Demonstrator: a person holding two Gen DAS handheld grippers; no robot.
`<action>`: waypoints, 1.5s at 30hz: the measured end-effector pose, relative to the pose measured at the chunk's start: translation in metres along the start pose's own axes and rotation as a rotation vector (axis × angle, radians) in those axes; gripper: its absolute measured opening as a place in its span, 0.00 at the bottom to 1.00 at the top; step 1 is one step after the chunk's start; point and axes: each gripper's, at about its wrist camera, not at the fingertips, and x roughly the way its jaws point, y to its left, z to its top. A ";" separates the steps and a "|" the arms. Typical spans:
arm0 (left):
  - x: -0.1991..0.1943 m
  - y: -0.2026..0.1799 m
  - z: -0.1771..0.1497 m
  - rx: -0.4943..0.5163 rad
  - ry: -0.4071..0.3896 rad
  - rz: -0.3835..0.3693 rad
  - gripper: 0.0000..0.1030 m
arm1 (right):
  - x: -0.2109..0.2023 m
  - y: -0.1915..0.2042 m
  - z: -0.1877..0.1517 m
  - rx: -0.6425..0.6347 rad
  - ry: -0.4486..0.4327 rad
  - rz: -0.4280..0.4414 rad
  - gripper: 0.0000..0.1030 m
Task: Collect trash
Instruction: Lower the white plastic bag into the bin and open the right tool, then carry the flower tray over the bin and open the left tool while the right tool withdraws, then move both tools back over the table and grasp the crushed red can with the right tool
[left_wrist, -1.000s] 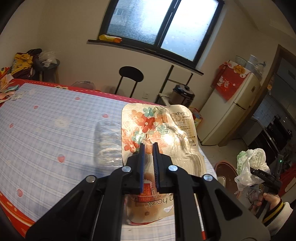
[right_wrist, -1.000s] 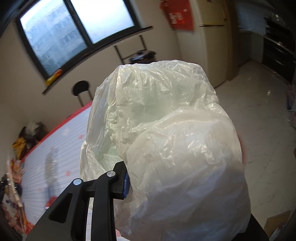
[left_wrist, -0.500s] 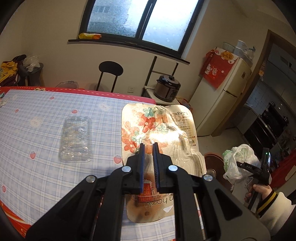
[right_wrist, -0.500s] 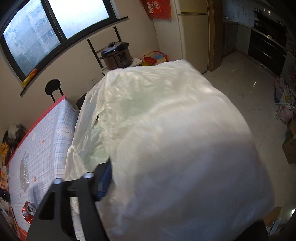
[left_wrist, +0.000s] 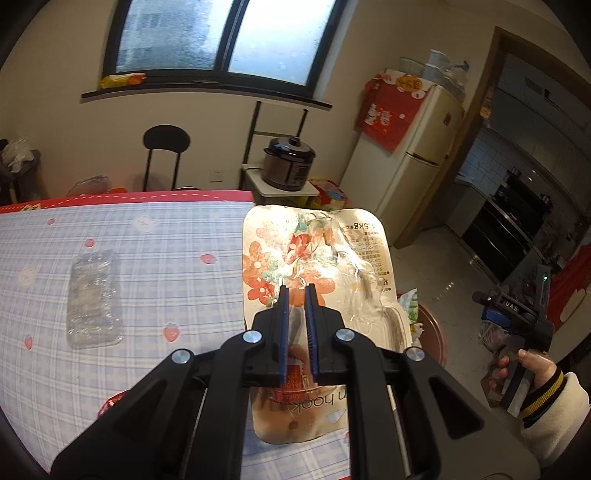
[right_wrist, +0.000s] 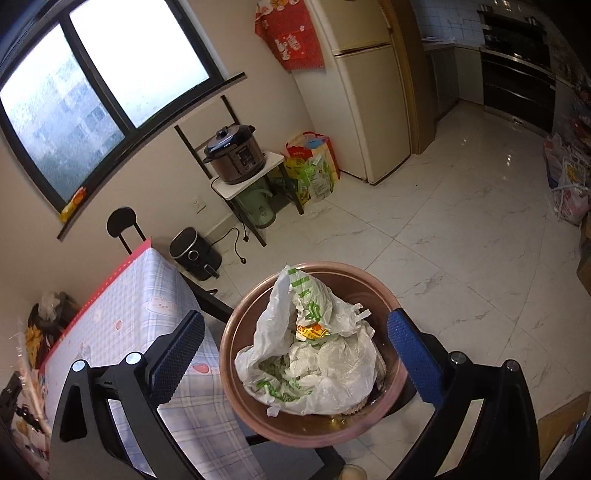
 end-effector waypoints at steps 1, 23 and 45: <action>0.005 -0.006 0.001 0.008 0.005 -0.014 0.12 | -0.005 -0.002 -0.002 0.007 0.000 -0.002 0.95; 0.126 -0.168 0.021 0.172 0.069 -0.278 0.86 | -0.089 -0.088 -0.036 0.183 -0.083 -0.123 0.95; -0.089 0.160 -0.042 -0.208 -0.050 0.306 0.94 | -0.028 0.109 -0.059 -0.080 0.078 0.136 0.95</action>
